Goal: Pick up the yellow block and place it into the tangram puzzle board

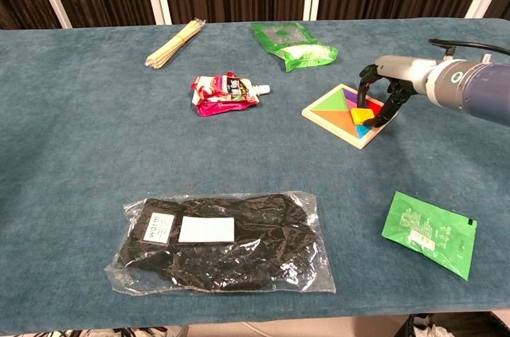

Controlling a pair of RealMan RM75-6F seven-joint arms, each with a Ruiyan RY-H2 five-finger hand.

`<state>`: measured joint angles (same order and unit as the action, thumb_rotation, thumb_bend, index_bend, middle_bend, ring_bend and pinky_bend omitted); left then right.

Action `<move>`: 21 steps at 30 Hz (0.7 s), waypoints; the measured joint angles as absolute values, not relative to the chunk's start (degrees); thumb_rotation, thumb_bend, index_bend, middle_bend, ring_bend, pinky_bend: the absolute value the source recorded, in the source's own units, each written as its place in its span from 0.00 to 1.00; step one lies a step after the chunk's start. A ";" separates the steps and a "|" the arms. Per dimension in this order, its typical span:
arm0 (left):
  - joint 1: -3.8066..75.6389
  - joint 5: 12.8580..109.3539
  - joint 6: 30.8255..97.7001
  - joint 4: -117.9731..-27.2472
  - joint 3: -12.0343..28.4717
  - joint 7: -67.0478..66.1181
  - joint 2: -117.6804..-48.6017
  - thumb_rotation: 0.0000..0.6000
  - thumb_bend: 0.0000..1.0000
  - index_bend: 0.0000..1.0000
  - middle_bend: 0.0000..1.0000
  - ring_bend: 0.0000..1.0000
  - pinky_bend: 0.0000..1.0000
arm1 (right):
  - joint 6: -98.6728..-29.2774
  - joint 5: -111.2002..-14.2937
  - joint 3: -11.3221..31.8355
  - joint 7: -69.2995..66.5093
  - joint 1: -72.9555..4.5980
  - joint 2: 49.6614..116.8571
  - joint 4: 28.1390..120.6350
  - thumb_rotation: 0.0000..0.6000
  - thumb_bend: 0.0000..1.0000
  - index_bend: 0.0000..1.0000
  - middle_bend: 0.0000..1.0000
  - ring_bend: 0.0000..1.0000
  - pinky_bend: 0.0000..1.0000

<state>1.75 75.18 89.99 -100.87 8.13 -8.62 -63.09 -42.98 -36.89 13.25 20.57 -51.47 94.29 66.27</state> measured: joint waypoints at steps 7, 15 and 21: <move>1.78 75.13 89.91 -100.81 8.12 -8.61 -63.10 1.00 0.32 0.00 0.00 0.00 0.00 | -42.98 -36.63 13.17 20.84 -51.43 94.02 66.42 1.00 0.28 0.42 0.00 0.00 0.14; 1.76 75.11 89.97 -100.81 8.14 -8.67 -63.13 1.00 0.32 0.00 0.00 0.00 0.00 | -42.87 -36.27 13.02 21.23 -51.47 93.85 66.72 1.00 0.28 0.41 0.00 0.00 0.14; 1.74 74.98 89.98 -100.87 8.18 -8.72 -63.12 1.00 0.32 0.00 0.00 0.00 0.00 | -42.92 -36.20 12.86 21.39 -51.42 93.61 67.35 1.00 0.28 0.41 0.00 0.00 0.14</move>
<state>1.74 74.98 89.98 -100.87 8.18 -8.72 -63.12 -42.92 -36.20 12.86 21.39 -51.42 93.61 67.35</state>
